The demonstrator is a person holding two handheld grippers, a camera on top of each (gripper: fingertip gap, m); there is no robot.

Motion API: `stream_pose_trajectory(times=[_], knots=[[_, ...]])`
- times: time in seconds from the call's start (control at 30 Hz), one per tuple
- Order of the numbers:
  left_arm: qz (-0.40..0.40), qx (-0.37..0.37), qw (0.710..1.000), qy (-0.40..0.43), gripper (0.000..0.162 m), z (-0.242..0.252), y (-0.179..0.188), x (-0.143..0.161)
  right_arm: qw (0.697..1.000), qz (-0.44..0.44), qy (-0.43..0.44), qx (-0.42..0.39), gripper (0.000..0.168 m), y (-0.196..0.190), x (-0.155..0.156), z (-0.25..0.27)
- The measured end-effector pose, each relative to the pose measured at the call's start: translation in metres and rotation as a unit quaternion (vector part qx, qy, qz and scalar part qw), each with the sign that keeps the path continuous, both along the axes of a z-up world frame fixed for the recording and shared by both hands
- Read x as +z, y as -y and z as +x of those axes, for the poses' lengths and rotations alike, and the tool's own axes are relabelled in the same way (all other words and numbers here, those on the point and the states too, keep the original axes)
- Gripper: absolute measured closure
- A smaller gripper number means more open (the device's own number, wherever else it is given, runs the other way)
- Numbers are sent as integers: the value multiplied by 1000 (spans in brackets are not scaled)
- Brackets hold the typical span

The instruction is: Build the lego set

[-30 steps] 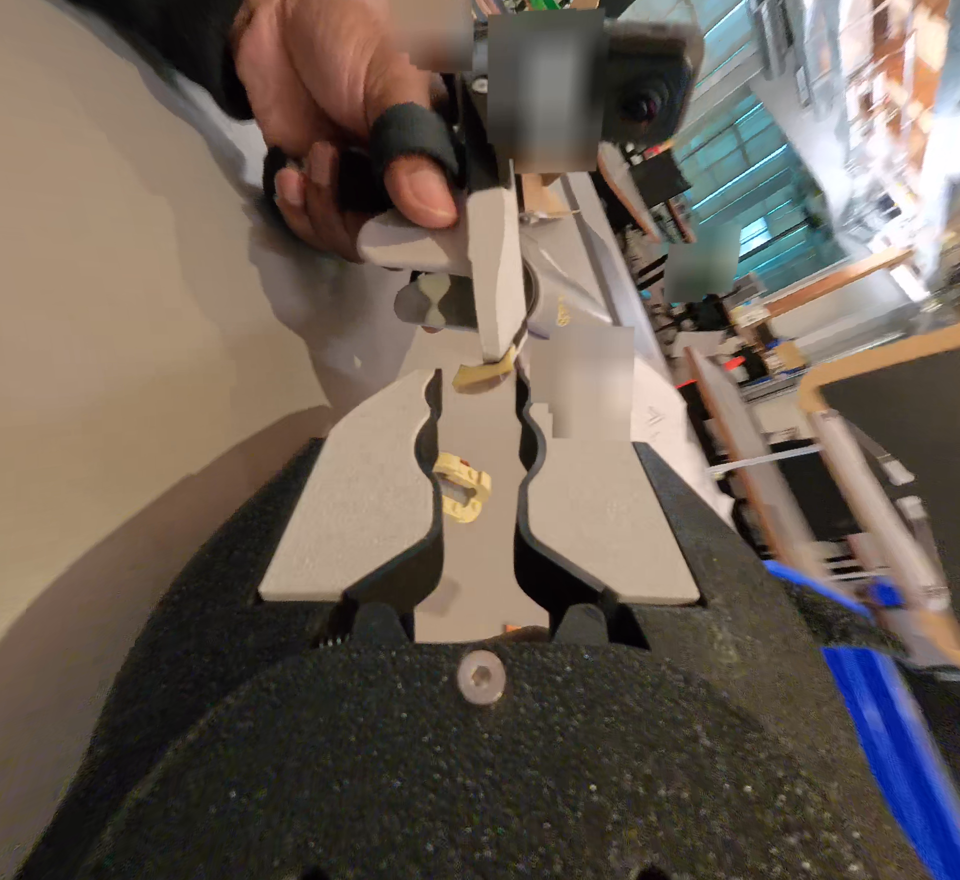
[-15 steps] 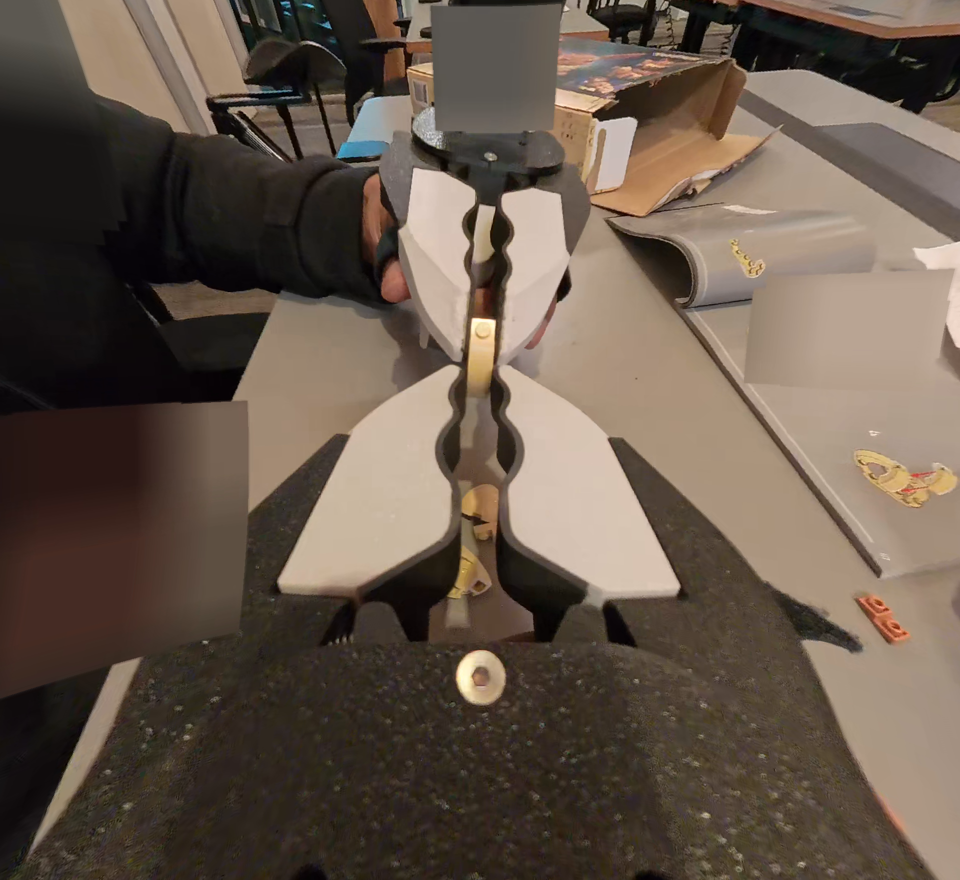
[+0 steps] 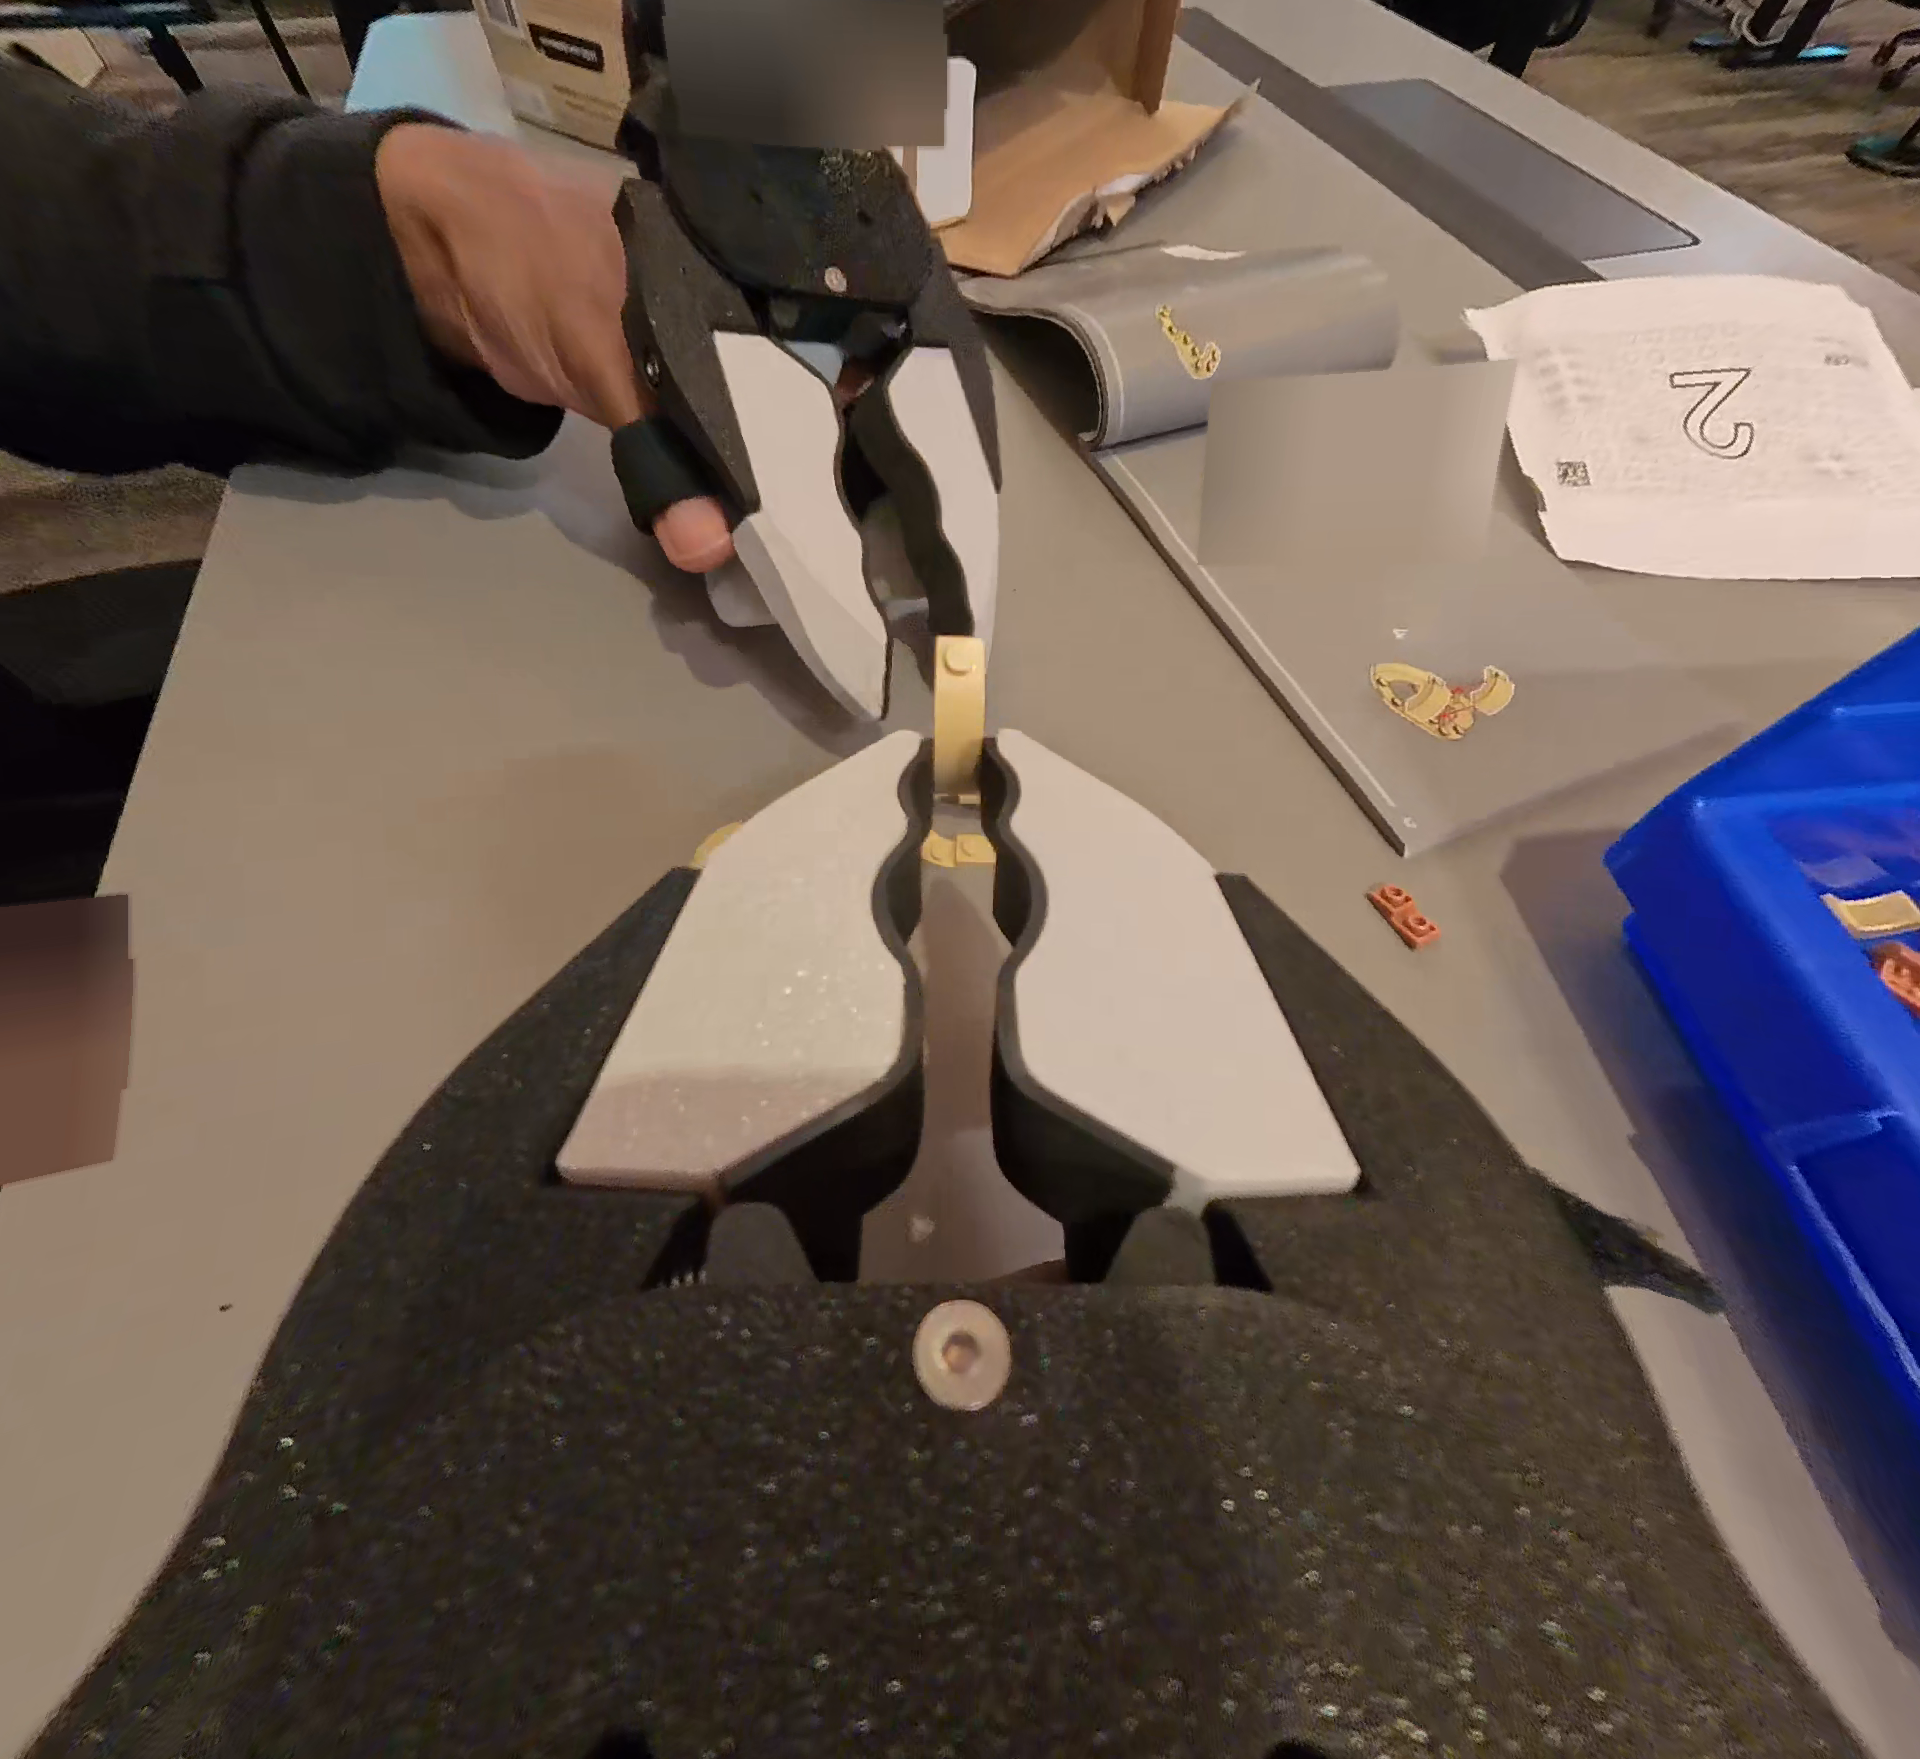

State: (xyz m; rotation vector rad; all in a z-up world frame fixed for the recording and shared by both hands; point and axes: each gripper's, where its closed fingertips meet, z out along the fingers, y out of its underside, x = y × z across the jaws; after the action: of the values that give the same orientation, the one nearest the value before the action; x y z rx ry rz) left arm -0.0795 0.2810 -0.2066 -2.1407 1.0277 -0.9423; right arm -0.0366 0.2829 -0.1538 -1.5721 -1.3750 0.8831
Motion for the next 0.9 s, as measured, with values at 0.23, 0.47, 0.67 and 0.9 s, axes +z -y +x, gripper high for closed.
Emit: stream_pose_trajectory(times=[0.23,0.47,0.67,0.9], knots=[[132,-115,981,-81,135,-5,-17,-2,1000,-1,7,14,161,4,-5,2],[192,-241,949,-67,138,9,-17,1,1000,-5,7,24,161,6,-6,3],[192,-269,940,-84,135,13,-16,-13,999,-12,12,28,161,5,-9,5],[192,-293,933,-88,143,16,-15,-15,999,-16,21,34,161,7,-14,5]])
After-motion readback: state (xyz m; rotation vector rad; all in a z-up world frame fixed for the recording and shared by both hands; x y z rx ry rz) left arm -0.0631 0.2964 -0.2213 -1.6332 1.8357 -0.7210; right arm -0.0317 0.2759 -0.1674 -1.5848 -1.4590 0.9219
